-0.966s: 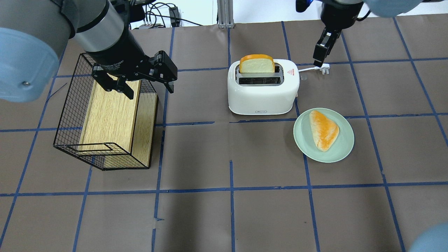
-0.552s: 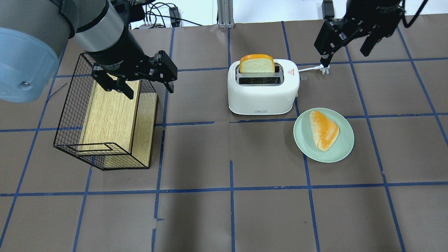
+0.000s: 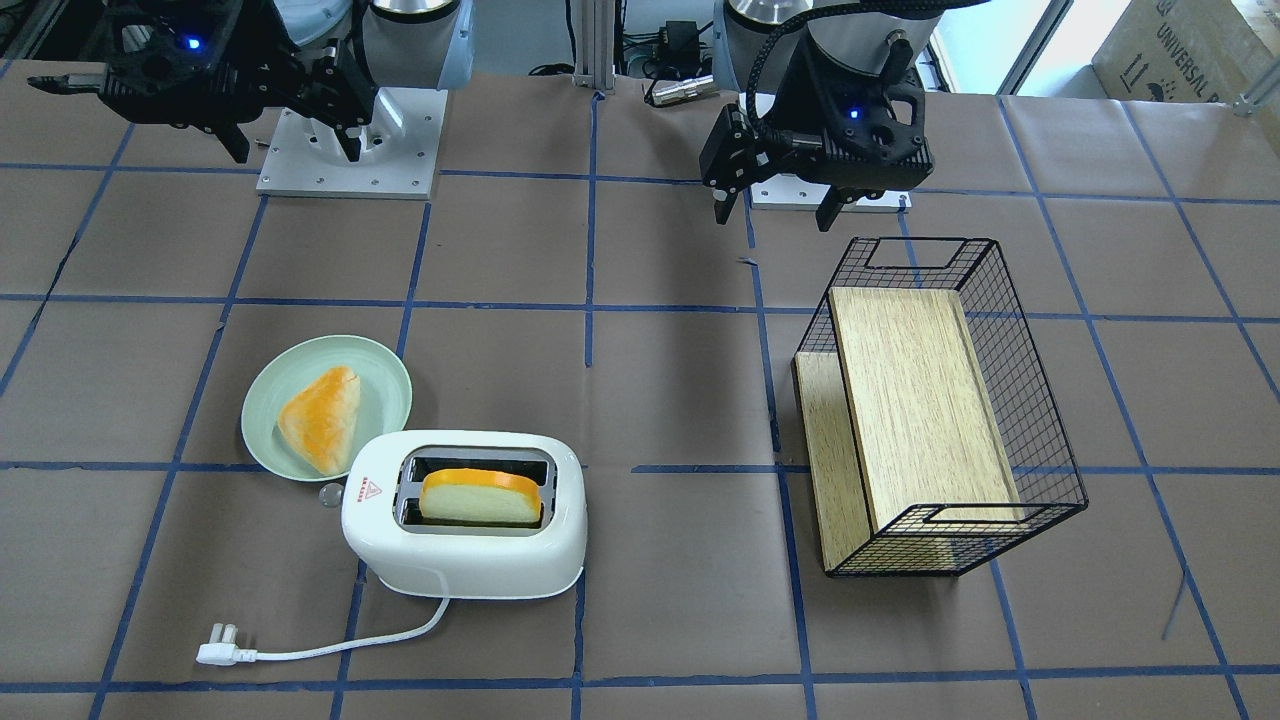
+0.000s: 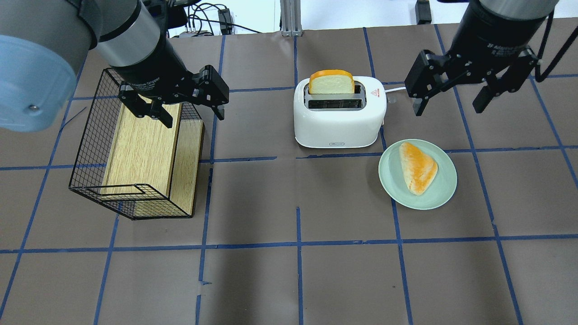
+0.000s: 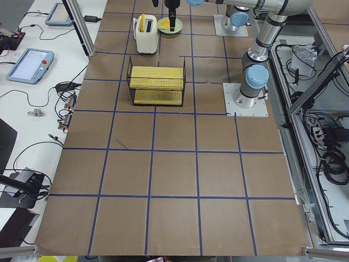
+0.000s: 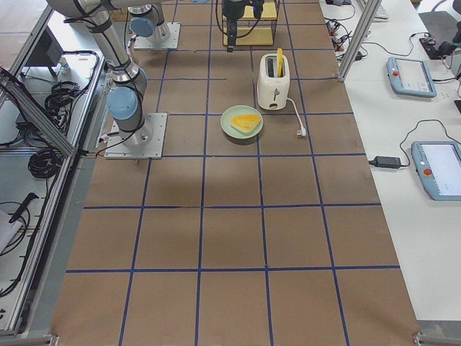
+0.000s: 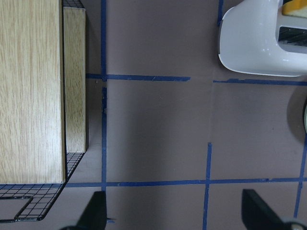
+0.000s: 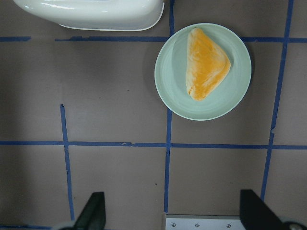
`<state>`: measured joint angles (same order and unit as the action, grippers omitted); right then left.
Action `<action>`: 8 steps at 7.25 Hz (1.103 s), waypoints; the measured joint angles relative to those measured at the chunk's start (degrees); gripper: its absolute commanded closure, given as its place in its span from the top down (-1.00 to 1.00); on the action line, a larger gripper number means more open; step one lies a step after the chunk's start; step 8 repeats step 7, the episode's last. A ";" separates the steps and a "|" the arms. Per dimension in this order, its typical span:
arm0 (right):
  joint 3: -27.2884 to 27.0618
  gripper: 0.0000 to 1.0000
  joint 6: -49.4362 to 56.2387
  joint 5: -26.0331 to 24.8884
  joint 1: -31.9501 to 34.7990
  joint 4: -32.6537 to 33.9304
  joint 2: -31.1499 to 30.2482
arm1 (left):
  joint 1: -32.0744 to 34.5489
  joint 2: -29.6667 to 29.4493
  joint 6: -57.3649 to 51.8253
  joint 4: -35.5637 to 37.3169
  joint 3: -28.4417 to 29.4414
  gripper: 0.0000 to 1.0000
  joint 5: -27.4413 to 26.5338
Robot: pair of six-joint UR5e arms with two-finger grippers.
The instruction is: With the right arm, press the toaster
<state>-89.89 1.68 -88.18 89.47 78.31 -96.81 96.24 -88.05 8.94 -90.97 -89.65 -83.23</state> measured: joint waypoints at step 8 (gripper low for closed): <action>-1.88 1.00 0.26 0.13 0.09 8.87 2.87 | 0.00 0.04 0.02 0.00 0.00 1.00 0.00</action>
